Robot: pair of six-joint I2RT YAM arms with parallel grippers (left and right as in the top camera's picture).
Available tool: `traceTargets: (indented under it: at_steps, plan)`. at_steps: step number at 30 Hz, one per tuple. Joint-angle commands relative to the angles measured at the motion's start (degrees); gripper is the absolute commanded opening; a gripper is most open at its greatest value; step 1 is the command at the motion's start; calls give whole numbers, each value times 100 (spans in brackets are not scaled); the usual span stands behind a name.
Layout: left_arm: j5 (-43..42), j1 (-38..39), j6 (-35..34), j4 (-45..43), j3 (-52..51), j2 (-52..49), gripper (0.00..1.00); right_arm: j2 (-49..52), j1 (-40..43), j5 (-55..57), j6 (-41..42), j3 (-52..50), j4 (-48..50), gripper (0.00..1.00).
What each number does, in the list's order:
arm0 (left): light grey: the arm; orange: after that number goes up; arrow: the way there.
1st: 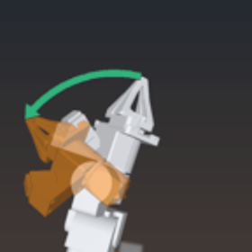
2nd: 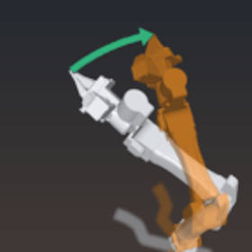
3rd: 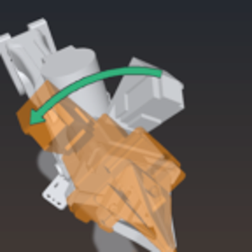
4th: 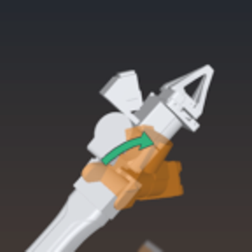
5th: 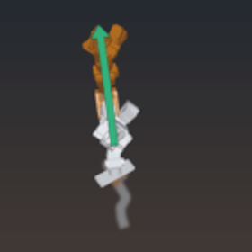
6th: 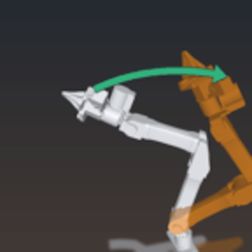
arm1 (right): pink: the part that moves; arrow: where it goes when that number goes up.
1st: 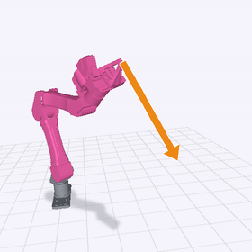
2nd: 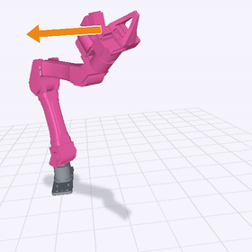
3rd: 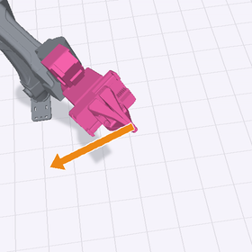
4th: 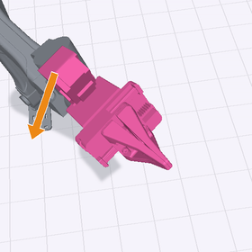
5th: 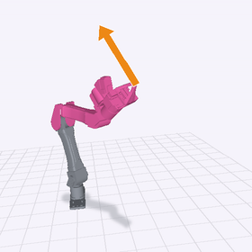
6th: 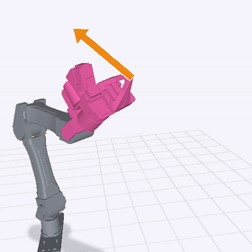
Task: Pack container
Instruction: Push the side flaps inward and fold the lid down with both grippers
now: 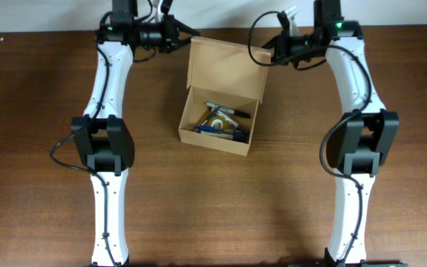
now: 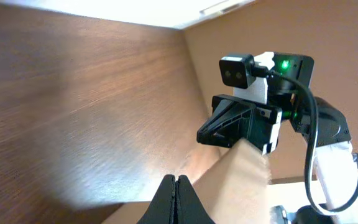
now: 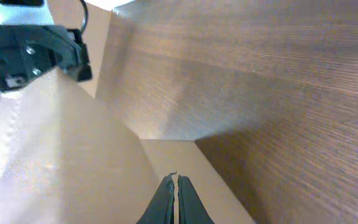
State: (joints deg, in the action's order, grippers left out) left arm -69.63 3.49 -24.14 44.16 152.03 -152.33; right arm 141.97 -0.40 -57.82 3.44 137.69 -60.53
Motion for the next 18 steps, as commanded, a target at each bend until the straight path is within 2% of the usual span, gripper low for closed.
traceTargets:
  at_steps: [1,5,12,18]
  plan:
    - [-223,-55,-66,247,448,-33,1,-608,-125,643,-522,221,-275,4]
    - [26,-46,131,977,581,-22,1,-981,-387,1480,-758,221,-584,4]
    - [1307,101,1786,3543,798,35,2,-1311,-927,2538,-905,221,-1143,4]
    - [1816,203,2312,4780,1287,55,2,-1530,-1419,3615,-901,221,-1617,4]
